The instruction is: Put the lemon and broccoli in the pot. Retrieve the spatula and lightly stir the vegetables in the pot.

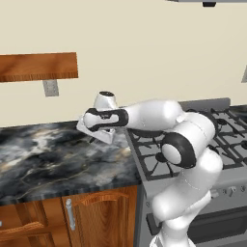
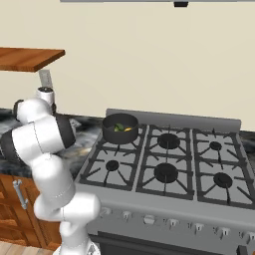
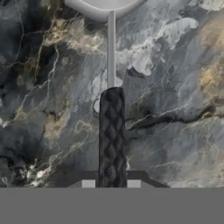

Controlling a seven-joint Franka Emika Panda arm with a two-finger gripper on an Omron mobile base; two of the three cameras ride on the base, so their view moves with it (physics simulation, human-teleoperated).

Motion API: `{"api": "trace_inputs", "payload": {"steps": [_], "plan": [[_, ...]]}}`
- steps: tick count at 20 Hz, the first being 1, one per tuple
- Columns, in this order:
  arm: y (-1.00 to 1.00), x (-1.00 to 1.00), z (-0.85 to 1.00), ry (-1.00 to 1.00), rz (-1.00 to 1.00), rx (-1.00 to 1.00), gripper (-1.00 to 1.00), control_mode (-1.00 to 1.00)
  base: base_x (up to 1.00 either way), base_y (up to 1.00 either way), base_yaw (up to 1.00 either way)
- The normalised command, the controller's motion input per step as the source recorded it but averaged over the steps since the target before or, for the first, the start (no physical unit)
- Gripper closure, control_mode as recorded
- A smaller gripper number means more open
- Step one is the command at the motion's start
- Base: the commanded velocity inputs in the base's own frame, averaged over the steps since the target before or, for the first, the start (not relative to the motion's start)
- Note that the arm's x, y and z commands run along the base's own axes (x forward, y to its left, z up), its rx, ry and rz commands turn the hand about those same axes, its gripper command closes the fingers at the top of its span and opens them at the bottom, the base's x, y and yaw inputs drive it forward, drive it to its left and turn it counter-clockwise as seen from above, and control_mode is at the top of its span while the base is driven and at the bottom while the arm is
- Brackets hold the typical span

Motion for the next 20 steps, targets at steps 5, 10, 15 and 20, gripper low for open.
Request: {"api": "trace_inputs", "payload": {"steps": [5,10,15,20], "plan": [[-0.32,-0.28,0.80,0.01,-0.17,0.18,1.00,-1.00,0.00,0.00,0.00],[-0.12,-0.01,0.88,0.23,-0.40,0.24,1.00,-1.00,0.00,0.00,0.00],[-0.17,0.00,0.82,0.12,-0.31,0.39,1.00,-1.00,0.00,0.00,0.00],[-0.35,0.00,0.66,0.01,-0.16,0.44,1.00,-1.00,0.00,0.00,0.00]]}}
